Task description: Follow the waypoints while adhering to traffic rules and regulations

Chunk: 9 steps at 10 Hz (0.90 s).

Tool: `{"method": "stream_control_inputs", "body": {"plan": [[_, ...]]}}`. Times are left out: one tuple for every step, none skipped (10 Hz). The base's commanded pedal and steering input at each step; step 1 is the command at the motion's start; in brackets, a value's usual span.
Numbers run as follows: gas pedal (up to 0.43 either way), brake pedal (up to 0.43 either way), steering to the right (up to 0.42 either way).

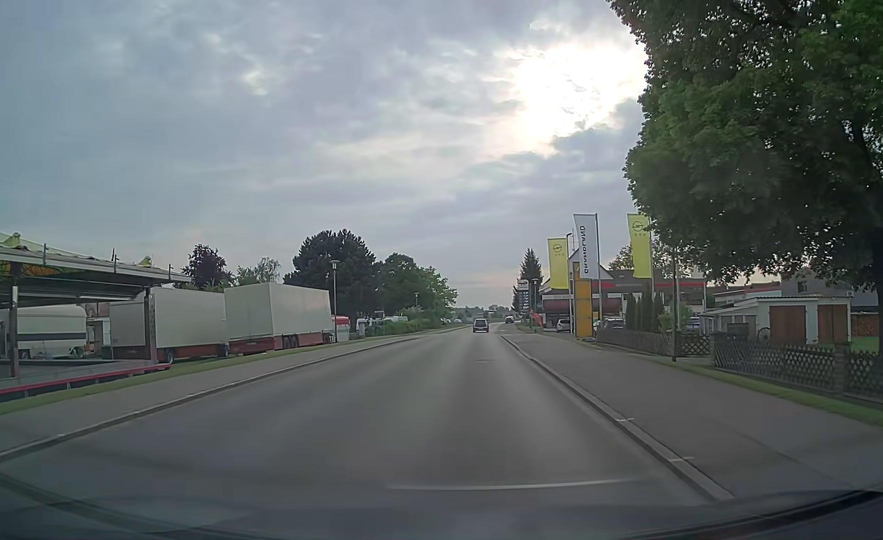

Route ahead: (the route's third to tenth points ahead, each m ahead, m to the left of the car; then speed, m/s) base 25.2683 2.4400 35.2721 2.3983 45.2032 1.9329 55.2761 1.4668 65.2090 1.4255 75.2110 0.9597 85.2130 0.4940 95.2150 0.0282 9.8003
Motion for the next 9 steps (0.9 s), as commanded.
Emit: {"method": "stream_control_inputs", "body": {"plan": [[0.15, 0.0, 0.001], [0.15, 0.0, 0.001], [0.15, 0.0, 0.001], [0.15, 0.0, 0.001], [0.15, 0.0, 0.001], [0.15, 0.0, 0.001], [0.15, 0.0, 0.001], [0.15, 0.0, 0.001], [0.15, 0.0, 0.001]]}}
